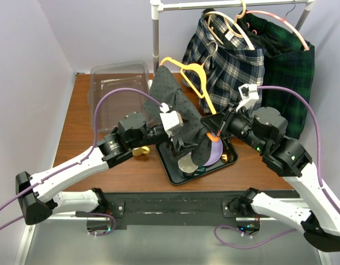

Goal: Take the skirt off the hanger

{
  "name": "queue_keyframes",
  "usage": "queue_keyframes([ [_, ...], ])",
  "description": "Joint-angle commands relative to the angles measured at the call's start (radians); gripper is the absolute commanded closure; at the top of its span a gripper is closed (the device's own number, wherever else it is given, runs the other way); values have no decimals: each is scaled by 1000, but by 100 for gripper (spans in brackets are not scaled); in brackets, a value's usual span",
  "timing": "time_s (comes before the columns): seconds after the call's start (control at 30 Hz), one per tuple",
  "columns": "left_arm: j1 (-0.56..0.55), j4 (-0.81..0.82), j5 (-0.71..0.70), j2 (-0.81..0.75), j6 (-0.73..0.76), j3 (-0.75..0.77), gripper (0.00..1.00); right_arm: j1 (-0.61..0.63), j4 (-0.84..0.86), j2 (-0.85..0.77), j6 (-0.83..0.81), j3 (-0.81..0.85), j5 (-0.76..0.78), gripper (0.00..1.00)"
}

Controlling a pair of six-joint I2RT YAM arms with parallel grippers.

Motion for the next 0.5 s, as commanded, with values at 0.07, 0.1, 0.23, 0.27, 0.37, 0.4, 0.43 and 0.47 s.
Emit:
queue_keyframes([
  [0.07, -43, 99, 16, 53, -15, -4, 1, 2, 214, -61, 50, -28, 6, 100],
  [0.1, -51, 110, -2, 57, -17, -10, 2, 2, 217, -63, 50, -34, 9, 100],
  [0.23, -62, 159, -77, 63, -14, -50, 22, 1, 241, -80, 69, -60, -11, 100],
  [0.27, -62, 161, -94, 63, -14, -53, 38, 2, 249, -83, 82, -67, -27, 100],
  [0.37, -62, 191, -143, 51, -18, -73, 62, 2, 267, -100, 99, -88, -26, 100],
  [0.4, -62, 228, -152, 44, -21, -83, 64, 1, 266, -104, 103, -91, -28, 100],
  [0.43, -62, 245, -161, 37, -24, -102, 63, 2, 272, -108, 109, -99, -26, 100],
  [0.47, -62, 256, -169, 31, -32, -108, 60, 1, 278, -115, 123, -103, -28, 100],
])
